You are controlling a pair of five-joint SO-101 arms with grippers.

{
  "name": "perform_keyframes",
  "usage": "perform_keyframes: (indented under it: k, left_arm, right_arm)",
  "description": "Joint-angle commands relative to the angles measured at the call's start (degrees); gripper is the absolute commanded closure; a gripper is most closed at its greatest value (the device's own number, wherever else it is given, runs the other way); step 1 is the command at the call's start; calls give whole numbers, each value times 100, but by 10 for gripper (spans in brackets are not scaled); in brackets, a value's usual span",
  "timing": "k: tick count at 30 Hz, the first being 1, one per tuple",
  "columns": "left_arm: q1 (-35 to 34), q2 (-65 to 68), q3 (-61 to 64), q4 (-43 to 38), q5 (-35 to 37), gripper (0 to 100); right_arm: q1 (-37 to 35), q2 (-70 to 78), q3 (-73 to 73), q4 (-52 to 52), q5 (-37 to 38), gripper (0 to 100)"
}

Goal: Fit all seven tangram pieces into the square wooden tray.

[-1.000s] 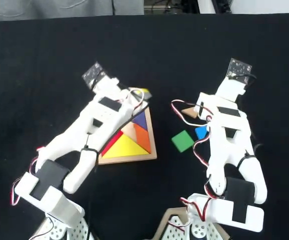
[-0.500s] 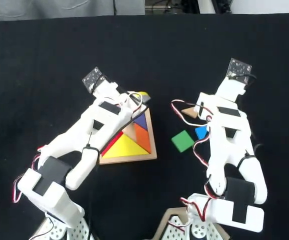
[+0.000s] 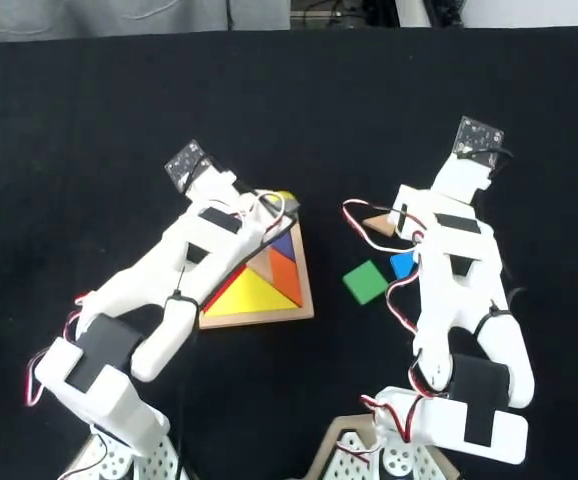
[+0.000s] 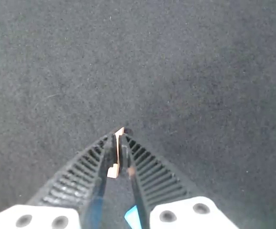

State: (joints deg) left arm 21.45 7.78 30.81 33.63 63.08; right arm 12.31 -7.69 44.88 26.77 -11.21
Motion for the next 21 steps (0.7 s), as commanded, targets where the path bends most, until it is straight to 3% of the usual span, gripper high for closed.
perform_keyframes:
  k: [1,16,21]
  left_arm:
    - [119,-35,-242,325,-9,683]
    - [312,536,-1156,369,0,684]
    - [453,527,-1200,738,0,683]
  right_arm:
    - [-97,-268,-189,-70,-26,984]
    - [-97,-268,-198,-70,-26,984]
    - [-97,-268,-198,-70,-26,984]
